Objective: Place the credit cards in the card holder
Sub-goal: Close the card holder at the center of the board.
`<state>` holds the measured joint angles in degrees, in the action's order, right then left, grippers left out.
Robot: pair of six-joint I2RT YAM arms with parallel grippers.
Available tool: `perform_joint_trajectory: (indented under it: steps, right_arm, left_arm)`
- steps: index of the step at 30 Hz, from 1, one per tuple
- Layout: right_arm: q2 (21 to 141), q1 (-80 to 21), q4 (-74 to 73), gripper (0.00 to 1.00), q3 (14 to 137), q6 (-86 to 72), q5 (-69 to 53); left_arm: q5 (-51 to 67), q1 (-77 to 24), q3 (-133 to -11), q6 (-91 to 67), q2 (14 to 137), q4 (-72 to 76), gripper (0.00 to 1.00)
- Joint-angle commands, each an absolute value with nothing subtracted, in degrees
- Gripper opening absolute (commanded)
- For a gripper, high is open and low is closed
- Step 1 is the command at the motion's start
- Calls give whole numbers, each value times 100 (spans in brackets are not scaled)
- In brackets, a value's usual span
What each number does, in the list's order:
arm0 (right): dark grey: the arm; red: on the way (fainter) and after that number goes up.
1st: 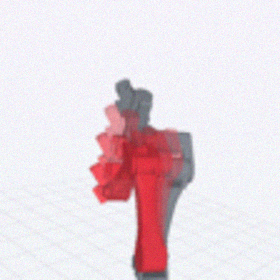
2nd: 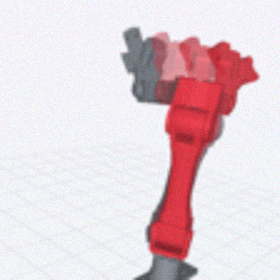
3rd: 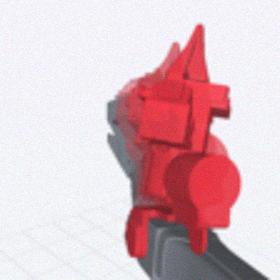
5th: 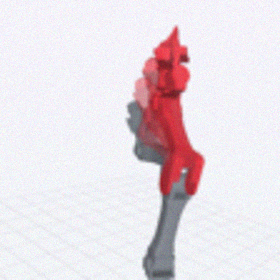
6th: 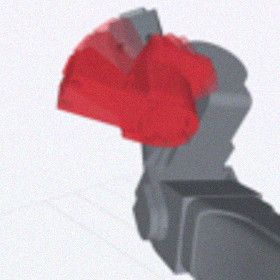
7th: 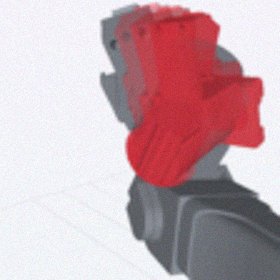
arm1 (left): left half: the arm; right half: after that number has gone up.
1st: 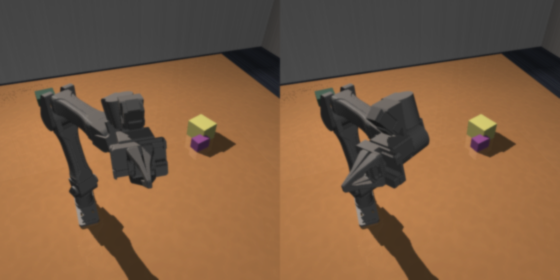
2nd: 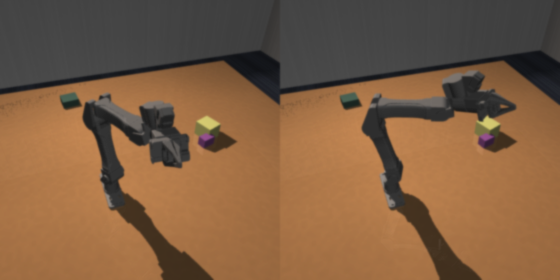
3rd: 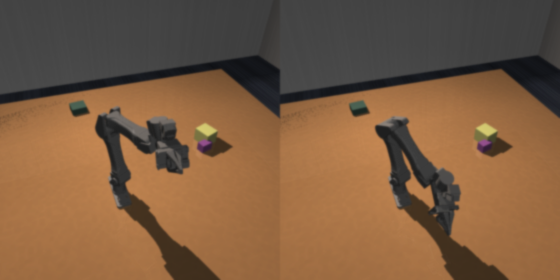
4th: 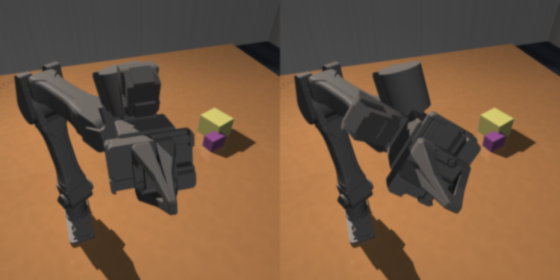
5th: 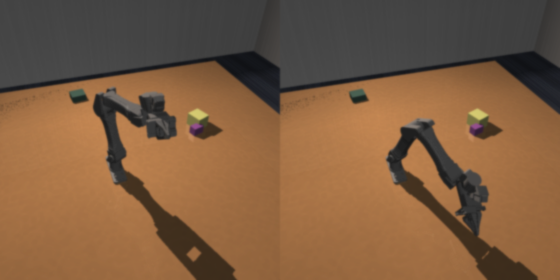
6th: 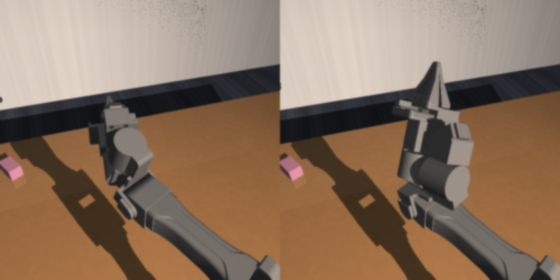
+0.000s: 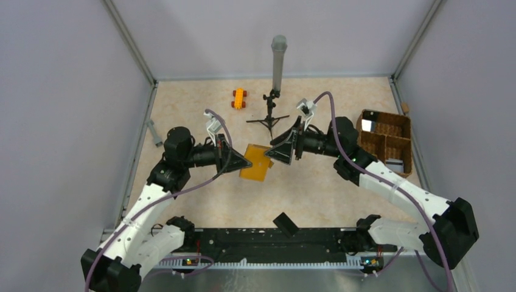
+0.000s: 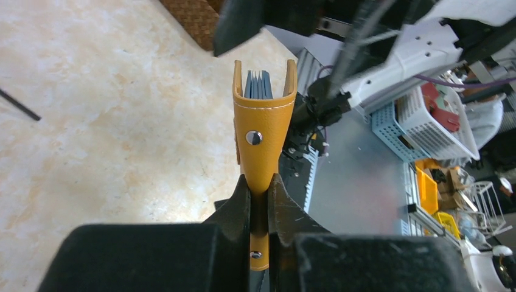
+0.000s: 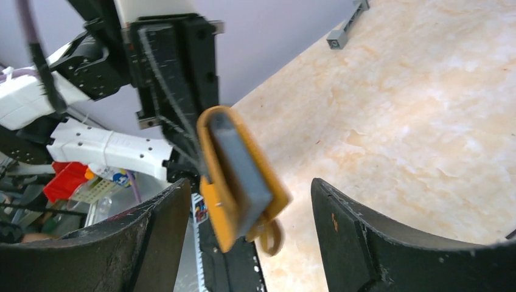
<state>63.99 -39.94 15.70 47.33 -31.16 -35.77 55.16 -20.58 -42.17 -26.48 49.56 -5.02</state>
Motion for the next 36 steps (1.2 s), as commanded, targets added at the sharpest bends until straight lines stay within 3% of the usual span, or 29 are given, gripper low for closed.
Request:
perform_joint_trajectory:
  steps: [1,5,8,11,14,15,16,19,22,23,26,27,30,33,36]
  right_arm:
    - [6548,-3910,1807,71,4852,-3068,-3704]
    - [6768,-3953,2179,70,4865,-3249,-4286]
    - [6829,-4031,2192,64,4947,-3215,-4394]
    - [6904,-4071,2397,37,4985,-3312,-4535]
    - [6973,-4076,2717,8,4959,-3512,-4687]
    - [6978,-4078,2803,1,4957,-3573,-4722]
    - [6983,-4078,2894,0,4949,-3620,-4753]
    - [6958,-4078,3098,0,4953,-3721,-4833]
    - [6953,-4078,3163,0,4981,-3776,-4877]
    - [6942,-4080,3158,0,4991,-3772,-4878]
    - [6916,-4078,2861,2,5078,-3601,-4789]
    - [6889,-4072,2582,15,5123,-3453,-4690]
    - [6694,-4061,1803,52,5152,-2997,-4376]
    - [6439,-4029,1215,59,5110,-2641,-4267]
    - [6257,-4025,702,52,5102,-2378,-4305]
  left_arm:
    - [6078,-2108,-4248,-2715,4748,-44,0]
    - [6142,-2109,-4239,-2760,4776,145,0]
    - [6126,-2108,-4225,-2760,4782,165,0]
    - [6136,-2109,-4213,-2800,4813,196,1]
    - [6236,-2108,-4212,-2917,4876,296,25]
    - [6270,-2109,-4207,-2964,4902,325,38]
    - [6319,-2109,-4195,-3001,4930,366,44]
    - [6406,-2112,-4171,-3111,4986,466,51]
    - [6456,-2141,-4139,-3178,5025,539,45]
    - [6466,-2151,-4131,-3181,5039,544,39]
    - [6463,-2188,-4106,-3167,5050,536,5]
    - [6419,-2186,-4104,-3169,5024,536,0]
    - [6174,-2173,-4158,-3165,4931,380,0]
    - [6181,-2157,-4188,-3164,4928,378,0]
    - [6280,-2148,-4212,-3232,4981,421,0]
